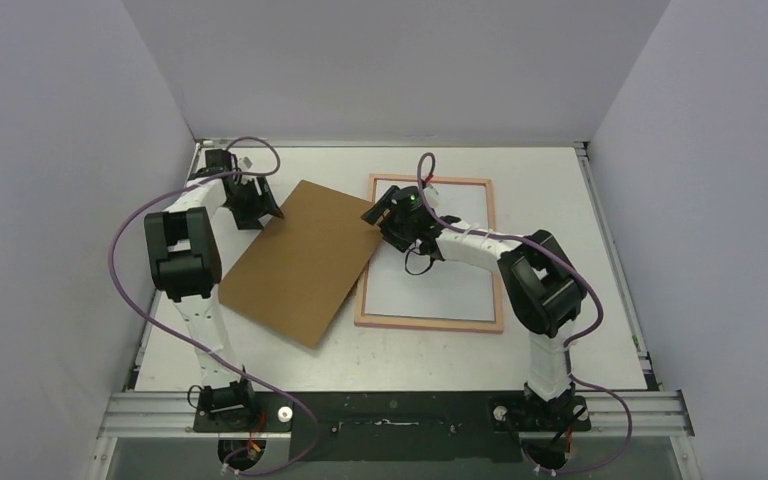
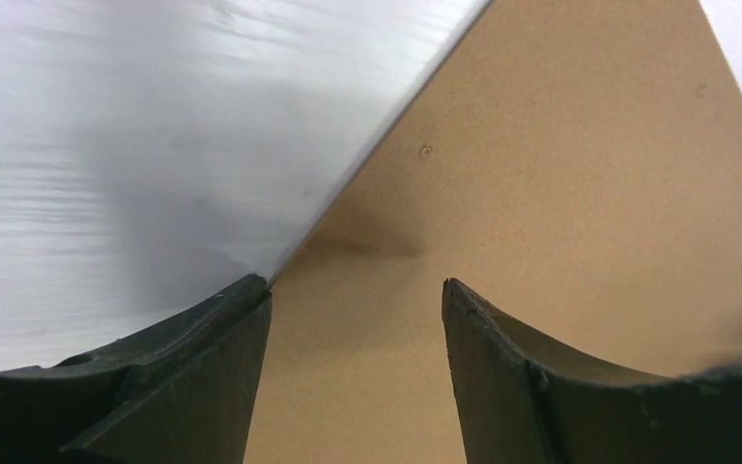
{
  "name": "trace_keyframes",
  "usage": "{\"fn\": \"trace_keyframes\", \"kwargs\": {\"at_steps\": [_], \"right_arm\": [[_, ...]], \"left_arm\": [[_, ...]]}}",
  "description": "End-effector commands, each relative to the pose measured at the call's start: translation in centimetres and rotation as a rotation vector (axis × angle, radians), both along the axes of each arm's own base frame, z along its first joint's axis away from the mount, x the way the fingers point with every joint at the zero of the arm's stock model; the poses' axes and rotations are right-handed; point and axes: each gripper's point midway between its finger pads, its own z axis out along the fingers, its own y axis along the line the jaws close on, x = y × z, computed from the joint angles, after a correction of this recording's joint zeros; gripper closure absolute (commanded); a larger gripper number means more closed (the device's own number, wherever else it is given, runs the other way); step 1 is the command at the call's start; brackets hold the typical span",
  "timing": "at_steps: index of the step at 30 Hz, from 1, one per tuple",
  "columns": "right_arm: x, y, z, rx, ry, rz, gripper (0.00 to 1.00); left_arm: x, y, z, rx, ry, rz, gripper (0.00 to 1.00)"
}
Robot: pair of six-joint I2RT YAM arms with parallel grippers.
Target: Put the photo into the frame
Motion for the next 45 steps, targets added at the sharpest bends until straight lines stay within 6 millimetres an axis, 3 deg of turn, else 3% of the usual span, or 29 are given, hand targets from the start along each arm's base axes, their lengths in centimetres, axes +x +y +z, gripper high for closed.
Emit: {"fn": "trace_keyframes", "kwargs": {"at_steps": [1, 9, 17, 29, 34, 45], "right_arm": [[0.0, 1.4, 5.6, 0.141, -0.129, 0.045, 0.26], [-0.4, -2.2, 2.7, 0.034, -0.039, -0.022, 0.26], [-2.0, -6.9, 1.6, -0.092, 0.014, -0.112, 0.26], [-4.9, -9.9, -1.3, -0.240, 0.155, -0.133, 0.24], [-5.5, -9.8, -1.8, -0.230, 0.173, -0.115, 0.24], [-5.9, -6.1, -3.0, -0.034, 0.209, -0.030, 0.34]], "left_arm": [[-6.0, -9.0, -1.2, -0.291, 0.210, -0.076, 0.39], [-6.8, -9.0, -1.5, -0.241, 0.225, -0.074, 0.39], [-6.8, -8.3, -1.6, -0.193, 0.223, -0.059, 0.39], [-6.6, -7.6, -1.7, -0.153, 0.218, -0.030, 0.39], [-6.6, -7.5, -1.8, -0.146, 0.220, -0.031, 0.40], [-7.1, -7.8, -1.9, -0.162, 0.233, -0.042, 0.39]]}}
